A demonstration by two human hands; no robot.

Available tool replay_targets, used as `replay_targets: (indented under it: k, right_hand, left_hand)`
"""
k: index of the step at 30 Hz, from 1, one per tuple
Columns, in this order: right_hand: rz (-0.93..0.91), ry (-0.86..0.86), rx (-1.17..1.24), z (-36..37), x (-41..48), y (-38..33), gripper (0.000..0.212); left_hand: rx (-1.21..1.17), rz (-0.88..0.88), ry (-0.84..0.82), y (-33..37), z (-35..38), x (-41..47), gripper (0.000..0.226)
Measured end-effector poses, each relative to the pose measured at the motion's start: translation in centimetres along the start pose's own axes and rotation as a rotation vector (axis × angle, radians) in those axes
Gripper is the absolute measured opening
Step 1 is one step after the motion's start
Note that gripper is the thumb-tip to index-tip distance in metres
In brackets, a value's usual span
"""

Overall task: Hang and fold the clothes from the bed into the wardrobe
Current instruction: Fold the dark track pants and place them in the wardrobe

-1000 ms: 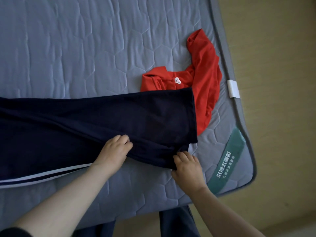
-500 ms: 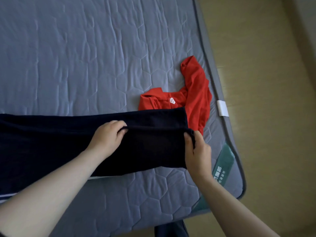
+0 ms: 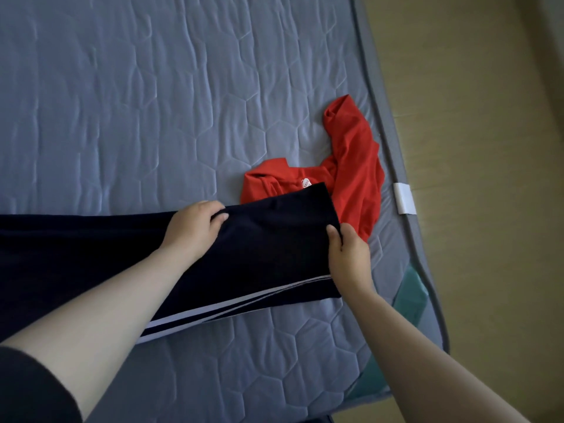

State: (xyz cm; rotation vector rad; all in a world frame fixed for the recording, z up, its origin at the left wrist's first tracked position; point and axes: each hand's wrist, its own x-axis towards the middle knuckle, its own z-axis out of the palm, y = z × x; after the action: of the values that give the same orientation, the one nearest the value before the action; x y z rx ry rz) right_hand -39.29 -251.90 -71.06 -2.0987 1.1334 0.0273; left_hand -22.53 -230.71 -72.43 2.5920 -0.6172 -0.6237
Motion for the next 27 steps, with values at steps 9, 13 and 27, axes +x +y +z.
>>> replay_targets:
  k: [9,13,27]
  right_hand:
    - [0.084,0.062,-0.142,0.1,-0.5,2.2,0.034]
    - [0.009,0.111,-0.143,0.8,-0.4,2.4,0.032]
    - [0.179,-0.016,-0.019,0.4,-0.1,2.9,0.030]
  left_hand:
    - [0.039,0.076,-0.036,0.6,0.2,2.4,0.019]
    - [-0.052,0.087,0.046,0.4,0.9,2.8,0.013]
    - [0.025,0.022,0.190,0.9,1.8,-1.3,0.026]
